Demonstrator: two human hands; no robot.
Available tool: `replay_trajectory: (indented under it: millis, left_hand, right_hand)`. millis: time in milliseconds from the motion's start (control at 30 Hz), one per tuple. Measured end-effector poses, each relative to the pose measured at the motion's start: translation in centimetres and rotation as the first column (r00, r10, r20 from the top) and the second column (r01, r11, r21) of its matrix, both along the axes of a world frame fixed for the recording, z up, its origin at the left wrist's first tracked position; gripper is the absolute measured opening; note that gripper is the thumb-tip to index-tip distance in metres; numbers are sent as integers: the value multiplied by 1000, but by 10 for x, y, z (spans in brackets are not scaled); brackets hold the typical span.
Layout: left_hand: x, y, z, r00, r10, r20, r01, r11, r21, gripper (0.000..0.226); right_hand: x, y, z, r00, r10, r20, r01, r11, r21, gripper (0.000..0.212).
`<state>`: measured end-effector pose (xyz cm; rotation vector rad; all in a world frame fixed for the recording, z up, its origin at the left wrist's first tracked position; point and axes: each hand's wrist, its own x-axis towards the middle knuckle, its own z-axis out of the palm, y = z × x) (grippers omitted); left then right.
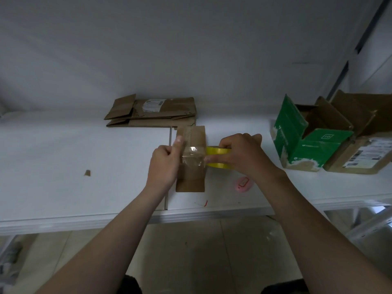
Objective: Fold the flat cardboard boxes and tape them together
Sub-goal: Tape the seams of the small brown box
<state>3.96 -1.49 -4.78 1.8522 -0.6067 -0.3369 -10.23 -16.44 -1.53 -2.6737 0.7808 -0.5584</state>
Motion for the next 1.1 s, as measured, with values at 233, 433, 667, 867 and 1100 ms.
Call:
replay_trajectory:
  millis: [233, 433, 667, 867, 1100]
  left_hand:
    - [-13, -17, -5, 991, 100, 93, -120, 961, 251, 107]
    - [-21, -22, -5, 973, 212, 93, -226, 956, 185, 73]
    - [-1, -9, -13, 973, 228, -25, -227, 974, 16, 31]
    - [4, -8, -19, 937, 179, 301, -217, 971, 99, 54]
    - [-12, -7, -15, 784, -50, 619, -209, 918, 338, 40]
  right_hand:
    - [0, 5, 1, 997, 41, -67, -40, 999, 17, 55]
    - [-1, 6, 2, 996, 33, -77, -32, 999, 19, 57]
    - [0, 3, -3, 1000, 5, -28, -4, 999, 44, 64]
    - [-1, 3, -2, 999, 14, -30, -14, 1000, 22, 60]
    - [-2, 2, -3, 999, 15, -52, -16, 1000, -3, 55]
